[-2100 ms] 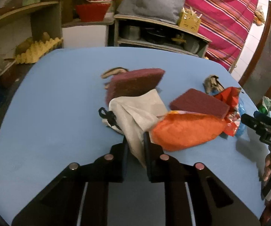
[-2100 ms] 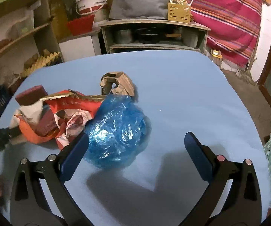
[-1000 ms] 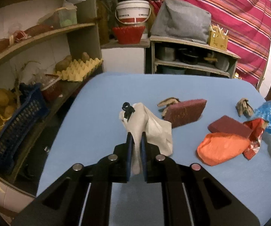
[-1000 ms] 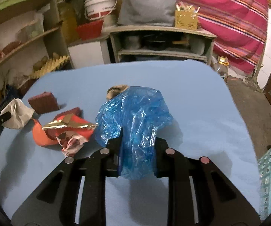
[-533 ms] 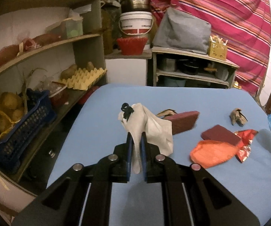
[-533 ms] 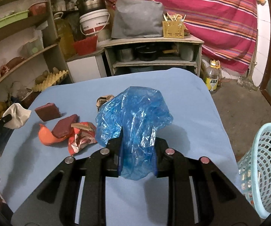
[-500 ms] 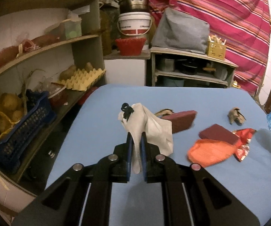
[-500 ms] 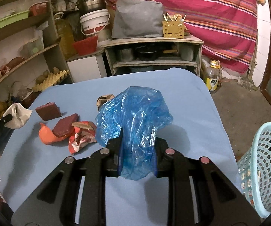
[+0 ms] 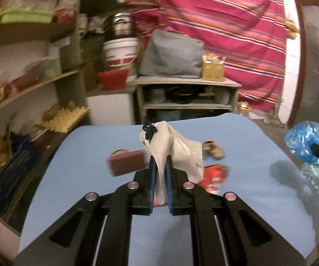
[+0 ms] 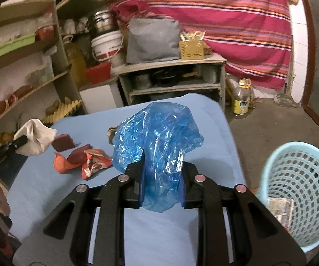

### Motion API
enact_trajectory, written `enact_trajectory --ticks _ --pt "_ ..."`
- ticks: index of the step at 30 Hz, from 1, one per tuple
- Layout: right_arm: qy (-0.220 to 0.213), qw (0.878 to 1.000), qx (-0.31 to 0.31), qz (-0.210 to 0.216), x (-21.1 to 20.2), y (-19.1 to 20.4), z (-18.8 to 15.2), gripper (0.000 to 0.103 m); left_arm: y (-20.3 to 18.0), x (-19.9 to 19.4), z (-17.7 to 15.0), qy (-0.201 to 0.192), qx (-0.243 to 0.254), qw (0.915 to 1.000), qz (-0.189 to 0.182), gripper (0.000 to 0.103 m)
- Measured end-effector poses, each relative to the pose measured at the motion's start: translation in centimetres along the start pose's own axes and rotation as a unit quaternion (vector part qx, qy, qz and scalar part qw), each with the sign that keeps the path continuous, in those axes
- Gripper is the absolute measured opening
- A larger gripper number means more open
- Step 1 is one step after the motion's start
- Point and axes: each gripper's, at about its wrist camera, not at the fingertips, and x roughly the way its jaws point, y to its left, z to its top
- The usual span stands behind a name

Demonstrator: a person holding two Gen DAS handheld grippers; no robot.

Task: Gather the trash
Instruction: 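Lift the white cloth bag with the left tool while the right tool grasps and lifts the blue plastic bag, then open the left tool over the basket dropping the white bag while the right tool drops the blue bag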

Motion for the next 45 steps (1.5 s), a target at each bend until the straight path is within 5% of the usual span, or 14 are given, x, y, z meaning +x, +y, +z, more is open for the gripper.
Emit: enact_trajectory --ticks 11,18,24,32,40,43,44,45 --pt "-0.031 0.996 0.042 -0.078 -7.7 -10.7 -0.9 0.023 -15.2 -0.3 2.0 -0.017 0.05 0.9932 -0.104 0.009" --pt "-0.042 0.986 0.069 -0.147 -10.8 -16.9 -1.9 0.023 -26.2 0.0 2.2 -0.025 0.105 0.9789 -0.174 0.009" --pt "-0.037 0.979 0.102 -0.17 -11.5 -20.7 -2.7 0.023 -34.5 2.1 1.2 0.011 0.13 0.9645 -0.229 0.009" --pt "-0.034 0.968 0.147 -0.201 -13.1 -25.2 -4.4 0.023 -41.5 4.2 0.1 0.055 0.151 0.9486 -0.273 0.009" --pt "-0.02 0.966 0.162 -0.2 -12.5 -26.4 -5.3 0.023 -42.4 6.0 -0.7 0.092 0.155 0.9417 -0.284 0.011" --pt "-0.015 0.967 0.16 -0.199 -12.1 -26.1 -5.2 0.023 -42.2 6.1 -0.9 0.102 0.156 0.9411 -0.282 0.03" --pt "-0.014 0.967 0.16 -0.198 -12.0 -26.0 -5.2 0.023 -42.2 6.0 -0.9 0.101 0.157 0.9417 -0.28 0.057" --pt "-0.014 0.967 0.161 -0.197 -12.0 -26.1 -5.2 0.023 -41.9 5.7 -0.9 0.088 0.158 0.9453 -0.271 0.067"
